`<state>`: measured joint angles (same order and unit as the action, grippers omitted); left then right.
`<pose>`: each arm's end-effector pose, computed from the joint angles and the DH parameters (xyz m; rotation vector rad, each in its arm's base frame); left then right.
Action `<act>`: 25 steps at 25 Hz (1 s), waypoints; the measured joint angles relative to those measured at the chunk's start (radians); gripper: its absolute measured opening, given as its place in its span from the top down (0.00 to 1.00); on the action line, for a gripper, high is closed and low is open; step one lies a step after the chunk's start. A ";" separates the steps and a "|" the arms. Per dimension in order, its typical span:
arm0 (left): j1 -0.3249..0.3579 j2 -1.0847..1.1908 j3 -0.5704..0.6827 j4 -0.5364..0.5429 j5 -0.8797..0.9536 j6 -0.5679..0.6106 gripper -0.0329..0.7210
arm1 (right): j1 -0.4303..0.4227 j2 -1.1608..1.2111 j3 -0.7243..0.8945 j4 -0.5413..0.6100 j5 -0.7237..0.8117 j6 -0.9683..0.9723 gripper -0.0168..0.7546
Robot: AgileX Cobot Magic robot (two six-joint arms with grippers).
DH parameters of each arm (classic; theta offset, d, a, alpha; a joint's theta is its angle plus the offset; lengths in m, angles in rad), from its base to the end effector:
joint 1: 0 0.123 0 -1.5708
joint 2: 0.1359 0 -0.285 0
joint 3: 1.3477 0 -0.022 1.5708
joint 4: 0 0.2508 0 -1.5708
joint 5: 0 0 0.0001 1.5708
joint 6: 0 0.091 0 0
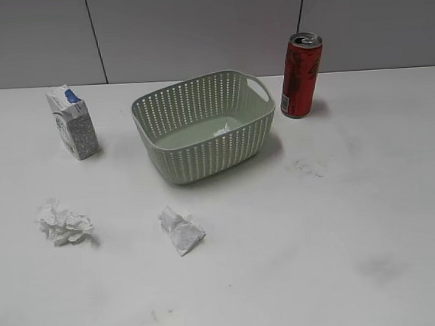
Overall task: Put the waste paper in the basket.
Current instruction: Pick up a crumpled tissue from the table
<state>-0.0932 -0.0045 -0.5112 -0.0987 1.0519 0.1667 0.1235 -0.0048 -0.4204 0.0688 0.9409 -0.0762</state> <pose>-0.0074 -0.0071 0.2814 0.2662 1.9990 -0.0709 0.0072 0.0060 0.2646 -0.1945 1.9897 0.1120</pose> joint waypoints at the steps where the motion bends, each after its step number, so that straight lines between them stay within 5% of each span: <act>1: 0.000 0.000 0.000 0.000 -0.006 0.000 0.18 | 0.000 0.000 0.000 0.000 0.000 0.000 0.22; 11: -0.005 0.290 -0.038 -0.083 -0.243 0.142 0.18 | 0.000 0.000 0.000 0.000 0.000 0.000 0.22; 25: -0.188 1.053 -0.231 -0.143 -0.354 0.313 0.18 | 0.000 0.000 0.000 -0.003 0.000 0.000 0.22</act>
<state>-0.2811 1.0488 -0.7425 -0.2414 0.6983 0.4797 0.1235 -0.0048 -0.4204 0.0658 0.9409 -0.0762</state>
